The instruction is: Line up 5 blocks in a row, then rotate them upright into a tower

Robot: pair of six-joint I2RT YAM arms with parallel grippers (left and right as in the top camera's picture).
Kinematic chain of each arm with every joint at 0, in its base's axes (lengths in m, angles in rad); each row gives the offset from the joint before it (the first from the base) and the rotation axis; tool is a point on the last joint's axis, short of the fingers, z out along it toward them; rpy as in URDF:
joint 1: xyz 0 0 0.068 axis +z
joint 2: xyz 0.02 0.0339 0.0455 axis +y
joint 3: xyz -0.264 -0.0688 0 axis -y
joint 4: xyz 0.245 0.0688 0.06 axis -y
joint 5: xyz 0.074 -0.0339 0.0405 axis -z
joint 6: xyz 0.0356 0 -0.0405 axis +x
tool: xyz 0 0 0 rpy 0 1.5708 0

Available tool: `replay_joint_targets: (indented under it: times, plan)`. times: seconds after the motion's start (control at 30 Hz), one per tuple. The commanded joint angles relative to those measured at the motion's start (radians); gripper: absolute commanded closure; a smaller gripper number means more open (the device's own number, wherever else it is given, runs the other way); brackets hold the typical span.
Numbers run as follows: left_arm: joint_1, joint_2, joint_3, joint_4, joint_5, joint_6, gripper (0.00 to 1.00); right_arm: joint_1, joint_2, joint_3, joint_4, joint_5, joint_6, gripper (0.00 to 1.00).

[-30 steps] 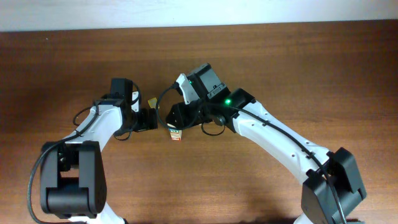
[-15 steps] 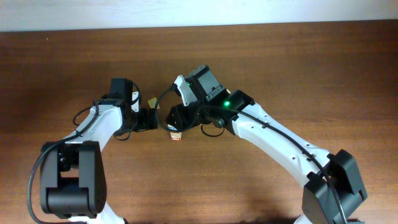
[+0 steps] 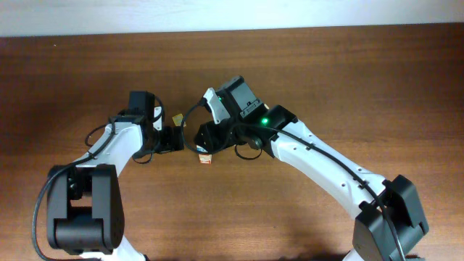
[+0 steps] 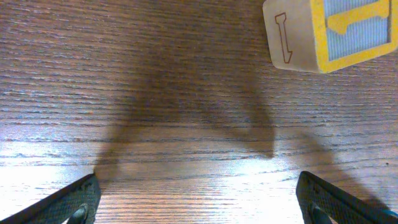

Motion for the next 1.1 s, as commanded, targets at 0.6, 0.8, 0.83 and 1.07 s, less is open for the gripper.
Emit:
replay_joint_targets:
  times: [0.6, 0.8, 0.83, 1.07]
  plan:
    - [0.009, 0.023, -0.021, -0.005, -0.008, 0.005, 0.01, 0.008, -0.034, 0.032, -0.008, -0.026, -0.010, 0.68]
    - [0.009, 0.023, -0.021, -0.005, -0.008, 0.005, 0.01, -0.022, -0.153, 0.035, -0.016, -0.017, -0.014, 0.67]
    - [0.009, 0.023, -0.021, -0.005, -0.008, 0.005, 0.01, -0.029, -0.176, 0.035, -0.023, -0.010, -0.014, 0.65]
    - [0.009, 0.023, -0.021, -0.005, -0.008, 0.005, 0.01, -0.101, -0.443, 0.035, -0.156, 0.220, -0.067, 0.16]
